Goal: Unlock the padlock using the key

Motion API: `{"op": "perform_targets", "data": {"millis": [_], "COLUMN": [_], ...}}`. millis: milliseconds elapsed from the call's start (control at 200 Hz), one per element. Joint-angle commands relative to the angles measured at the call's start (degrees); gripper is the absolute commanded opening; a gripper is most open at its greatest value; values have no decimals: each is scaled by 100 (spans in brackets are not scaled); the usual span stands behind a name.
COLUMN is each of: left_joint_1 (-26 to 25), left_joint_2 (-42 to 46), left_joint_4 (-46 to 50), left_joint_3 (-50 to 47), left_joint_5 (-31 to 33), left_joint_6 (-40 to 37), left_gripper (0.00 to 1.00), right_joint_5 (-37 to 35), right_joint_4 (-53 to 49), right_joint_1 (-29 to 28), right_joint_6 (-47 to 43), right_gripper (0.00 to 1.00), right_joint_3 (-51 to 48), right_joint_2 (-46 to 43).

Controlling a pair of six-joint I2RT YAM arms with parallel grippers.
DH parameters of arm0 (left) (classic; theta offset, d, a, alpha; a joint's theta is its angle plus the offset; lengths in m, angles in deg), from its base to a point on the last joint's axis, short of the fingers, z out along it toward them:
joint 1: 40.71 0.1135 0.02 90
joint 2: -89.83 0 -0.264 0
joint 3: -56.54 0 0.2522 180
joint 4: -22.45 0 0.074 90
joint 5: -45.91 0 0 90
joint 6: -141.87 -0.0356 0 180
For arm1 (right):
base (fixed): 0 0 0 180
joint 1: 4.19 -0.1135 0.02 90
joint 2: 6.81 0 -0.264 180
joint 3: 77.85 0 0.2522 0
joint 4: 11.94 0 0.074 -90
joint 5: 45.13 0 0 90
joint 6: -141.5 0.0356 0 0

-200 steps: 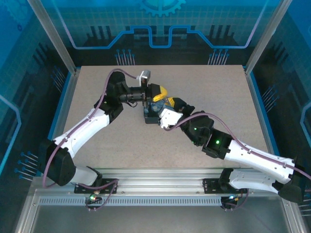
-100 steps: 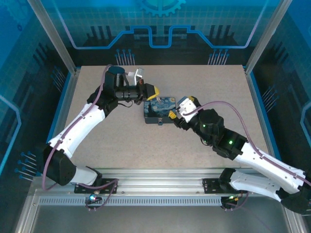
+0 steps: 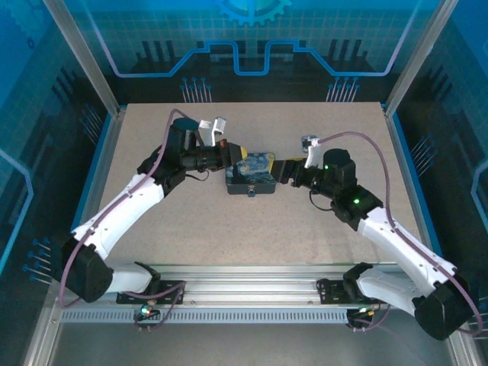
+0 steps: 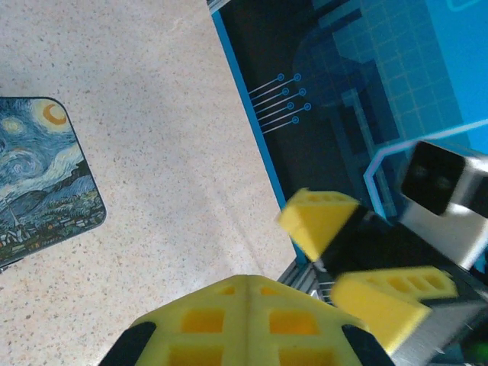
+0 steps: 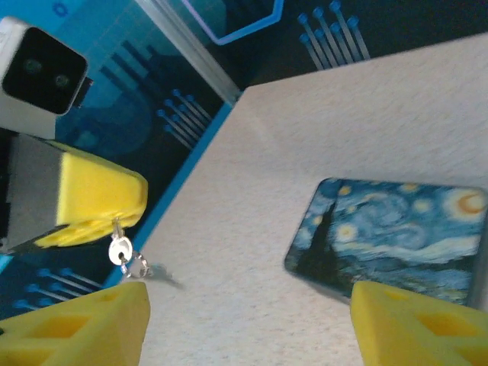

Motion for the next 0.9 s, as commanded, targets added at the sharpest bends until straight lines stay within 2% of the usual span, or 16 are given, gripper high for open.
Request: {"op": "perform_targets", "data": {"millis": [0,95,190,410,610,895], "left_joint_1": [-137,-251,-311,-443,-535,-634], "left_joint_2": [334,471,593,704,665,663], "left_joint_4": [-745,-1161,-1630,-2435,-2950,-3183], "left_joint_3": [-310,-540,-789,-1145,-1346,-1412], "left_joint_5": [403,511,578,694,751,783], "left_joint_6": [-129,29,258,712,993,1092], "left_gripper": [0,0,0,0,0,0], "right_joint_5": [992,961,798,390,395,426], "right_joint_4": [2052,3320,4022,4543,4562,4673], "right_joint_1": [14,-58,-182,-488,-649,-718], "right_joint_6": [1601,2290,2581,2847,2843,2928], "right_gripper": [59,58,58,57,55,44], "right_joint_3": [-459,-895,-1134,-1300,-1127,-963], "right_joint_2": [298,459,455,414,498,661]}}
